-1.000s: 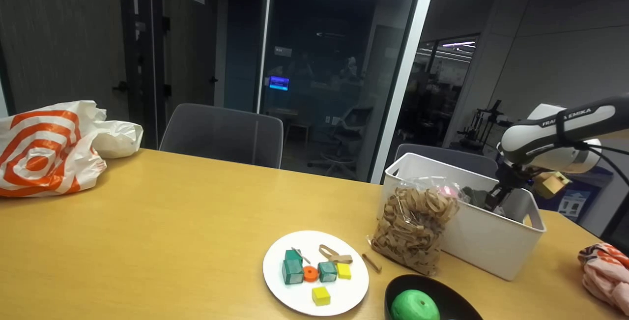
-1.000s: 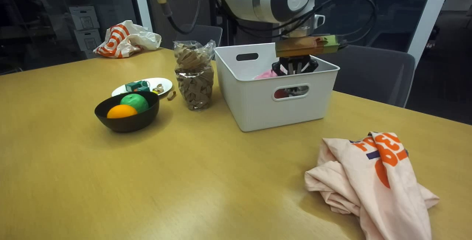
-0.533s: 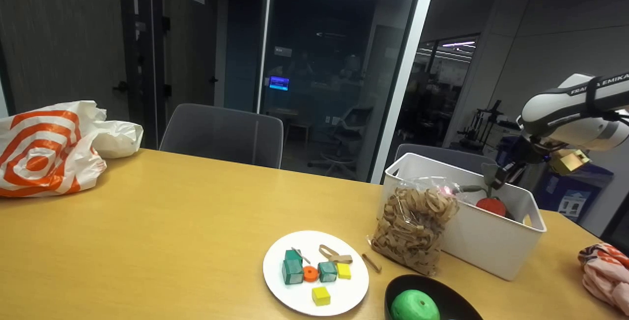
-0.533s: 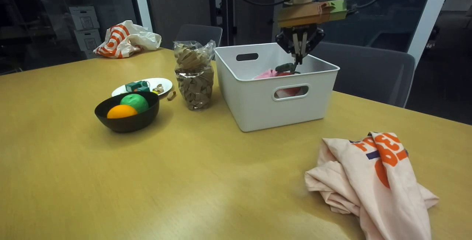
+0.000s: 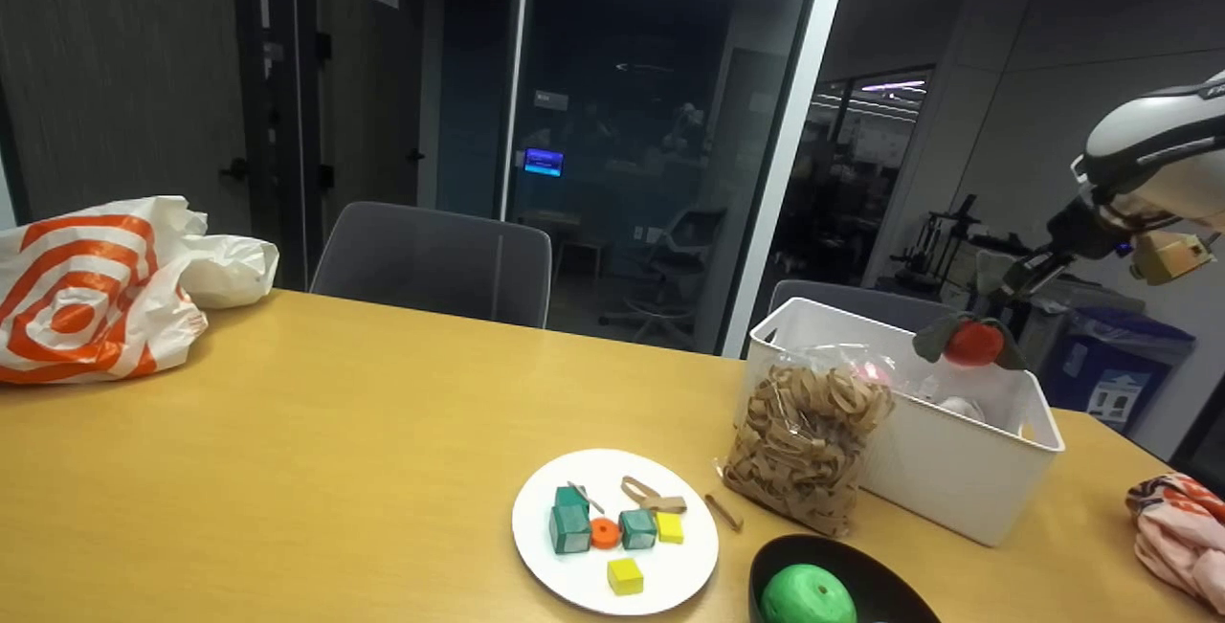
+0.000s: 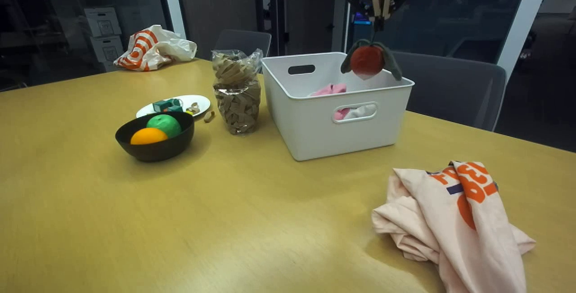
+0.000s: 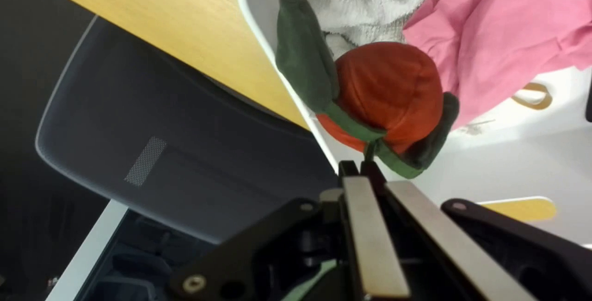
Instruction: Put some of the items in the basket on the table
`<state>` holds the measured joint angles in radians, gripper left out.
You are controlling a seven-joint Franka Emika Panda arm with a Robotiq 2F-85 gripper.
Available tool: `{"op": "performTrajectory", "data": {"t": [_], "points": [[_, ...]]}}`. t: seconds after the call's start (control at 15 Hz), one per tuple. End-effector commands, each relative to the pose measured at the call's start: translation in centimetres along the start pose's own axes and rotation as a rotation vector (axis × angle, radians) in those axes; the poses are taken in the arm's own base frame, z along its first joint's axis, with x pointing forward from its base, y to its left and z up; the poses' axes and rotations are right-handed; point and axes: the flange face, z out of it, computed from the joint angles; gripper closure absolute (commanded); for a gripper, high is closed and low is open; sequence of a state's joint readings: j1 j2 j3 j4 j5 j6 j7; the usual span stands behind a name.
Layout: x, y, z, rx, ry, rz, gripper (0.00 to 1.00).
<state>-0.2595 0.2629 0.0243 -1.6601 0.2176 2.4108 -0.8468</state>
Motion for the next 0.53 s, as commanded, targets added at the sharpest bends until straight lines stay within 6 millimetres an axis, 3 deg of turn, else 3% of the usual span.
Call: {"op": "performTrajectory", "data": {"t": [0.0, 0.2, 0.47], "points": [[-0.6, 0.5, -5.7, -0.018, 0.079, -0.020, 0.93], [-1.8, 1.1, -9.5, -0.053, 0.101, -0.013, 0.94], [-5.3, 1.7, -13.1, -0.091, 0.078, 0.037, 0.93]]}}
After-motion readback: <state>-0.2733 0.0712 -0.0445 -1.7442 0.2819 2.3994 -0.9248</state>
